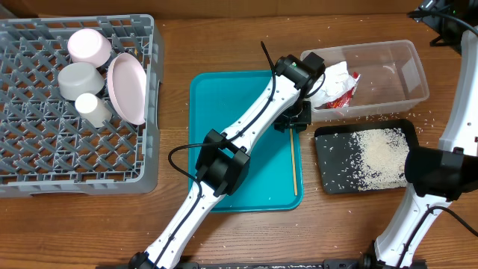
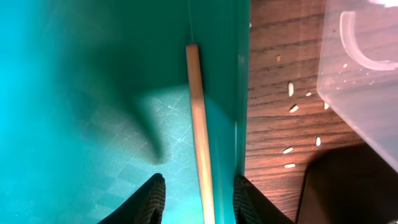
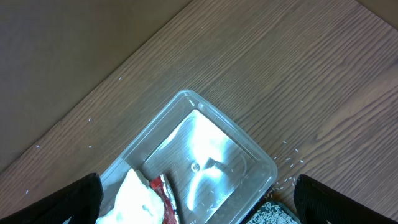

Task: Sort waste into correct bins and load items into the dishwasher
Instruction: 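Reach the left gripper back and grasp the second chopstick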

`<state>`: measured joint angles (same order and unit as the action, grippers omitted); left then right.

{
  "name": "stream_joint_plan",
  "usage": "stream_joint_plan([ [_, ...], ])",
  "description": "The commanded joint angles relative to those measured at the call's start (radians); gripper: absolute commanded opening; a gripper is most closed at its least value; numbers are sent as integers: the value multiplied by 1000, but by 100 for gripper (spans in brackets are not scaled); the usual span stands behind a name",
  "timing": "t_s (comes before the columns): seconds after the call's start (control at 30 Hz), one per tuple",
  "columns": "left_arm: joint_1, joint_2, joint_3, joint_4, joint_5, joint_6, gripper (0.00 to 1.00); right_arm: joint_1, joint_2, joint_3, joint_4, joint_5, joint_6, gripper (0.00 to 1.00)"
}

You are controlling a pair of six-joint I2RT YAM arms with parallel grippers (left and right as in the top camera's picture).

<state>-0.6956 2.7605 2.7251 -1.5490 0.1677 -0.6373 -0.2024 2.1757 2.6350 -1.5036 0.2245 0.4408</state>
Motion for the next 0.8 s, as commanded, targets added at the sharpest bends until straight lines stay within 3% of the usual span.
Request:
stream_joint_plan([
  [0.0, 18, 18, -7, -18, -19, -13, 38, -1, -14, 30, 7, 7, 2, 100],
  [0.5, -10, 19, -71, 69, -48, -14, 39, -1, -14, 30, 6, 7, 2, 100],
  [0.63, -11, 19, -116, 89, -45, -18, 35, -1, -14, 30, 7, 7, 2, 100],
  [0.77, -8, 19, -123, 79, -49, -16, 22, -1, -14, 30, 7, 7, 2, 100],
])
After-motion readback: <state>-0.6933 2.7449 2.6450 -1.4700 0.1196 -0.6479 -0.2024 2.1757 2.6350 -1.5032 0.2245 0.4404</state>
